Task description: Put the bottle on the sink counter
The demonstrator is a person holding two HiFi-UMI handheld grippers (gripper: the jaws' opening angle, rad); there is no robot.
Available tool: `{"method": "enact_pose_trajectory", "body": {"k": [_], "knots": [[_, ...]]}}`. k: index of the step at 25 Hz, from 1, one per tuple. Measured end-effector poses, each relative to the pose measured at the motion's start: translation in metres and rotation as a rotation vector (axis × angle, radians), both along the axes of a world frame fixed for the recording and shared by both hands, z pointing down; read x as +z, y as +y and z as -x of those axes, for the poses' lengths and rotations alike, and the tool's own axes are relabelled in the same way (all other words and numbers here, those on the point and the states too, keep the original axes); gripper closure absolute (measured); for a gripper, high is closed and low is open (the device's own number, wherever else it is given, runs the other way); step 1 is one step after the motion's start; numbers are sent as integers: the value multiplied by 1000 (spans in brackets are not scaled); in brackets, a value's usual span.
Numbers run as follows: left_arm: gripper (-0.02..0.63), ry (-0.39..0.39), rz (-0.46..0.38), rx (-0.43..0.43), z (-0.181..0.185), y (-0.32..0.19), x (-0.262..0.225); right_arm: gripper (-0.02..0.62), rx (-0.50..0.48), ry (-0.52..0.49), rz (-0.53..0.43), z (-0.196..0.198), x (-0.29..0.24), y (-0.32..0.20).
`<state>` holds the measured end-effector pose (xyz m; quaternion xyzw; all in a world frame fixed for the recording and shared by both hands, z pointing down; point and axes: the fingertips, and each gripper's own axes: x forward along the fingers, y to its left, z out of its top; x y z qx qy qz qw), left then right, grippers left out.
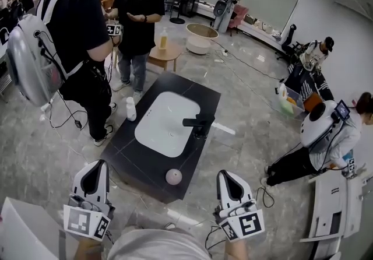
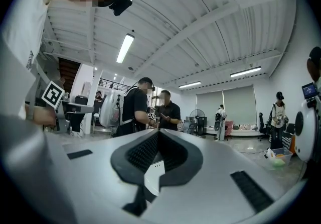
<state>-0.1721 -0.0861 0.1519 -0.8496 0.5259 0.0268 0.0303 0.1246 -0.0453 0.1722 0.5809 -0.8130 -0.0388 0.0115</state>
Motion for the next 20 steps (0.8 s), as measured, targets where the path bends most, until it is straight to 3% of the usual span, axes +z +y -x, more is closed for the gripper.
{"method": "enact_pose_trajectory", "body": {"k": [13, 20], "knots": [[591, -1, 7, 13, -3, -3, 3, 584, 1, -12, 2, 6, 6, 0], [591, -5, 10, 23, -3, -3, 3, 584, 5, 29, -10, 14, 6, 2]]}}
